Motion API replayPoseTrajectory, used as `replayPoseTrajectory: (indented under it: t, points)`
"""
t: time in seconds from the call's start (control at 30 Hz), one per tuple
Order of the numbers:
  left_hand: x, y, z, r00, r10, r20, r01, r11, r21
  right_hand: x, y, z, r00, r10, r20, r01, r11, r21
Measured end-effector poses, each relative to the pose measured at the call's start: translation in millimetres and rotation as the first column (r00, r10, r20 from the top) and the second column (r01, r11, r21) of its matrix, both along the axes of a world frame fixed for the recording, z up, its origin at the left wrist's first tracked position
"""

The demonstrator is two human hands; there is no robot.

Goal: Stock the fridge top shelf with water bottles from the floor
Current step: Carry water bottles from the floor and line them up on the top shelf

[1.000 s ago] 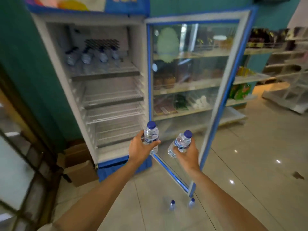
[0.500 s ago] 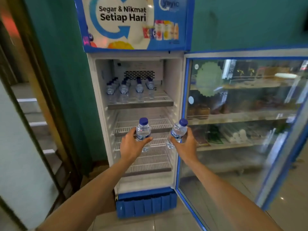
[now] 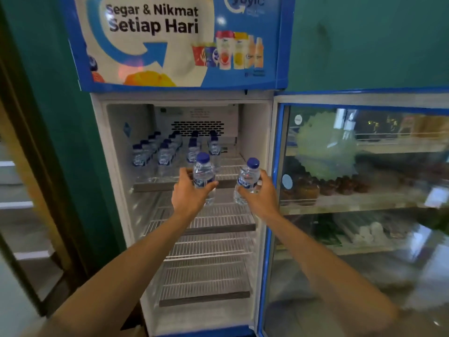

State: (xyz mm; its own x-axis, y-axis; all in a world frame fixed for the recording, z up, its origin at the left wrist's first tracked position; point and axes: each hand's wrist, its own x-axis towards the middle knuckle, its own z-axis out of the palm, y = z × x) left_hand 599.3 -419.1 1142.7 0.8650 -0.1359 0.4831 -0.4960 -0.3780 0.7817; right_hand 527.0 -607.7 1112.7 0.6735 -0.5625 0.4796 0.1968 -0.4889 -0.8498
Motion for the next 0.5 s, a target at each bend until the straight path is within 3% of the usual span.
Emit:
replayPoseTrajectory:
  t: [0.27,0.5]
  points:
    - [83,-56,6,1.0,-0.002,0.022,0.003,0.999,-0.042,101,-58,5,0.998,-0.039,0.044,0.039,0.999,-0.008]
    - [170,-101,1,0.988,-0.147,0.035,0.148,0.989,-0.021,175,-91,14,0.999,-0.041,0.023,0.041,0.999,-0.011]
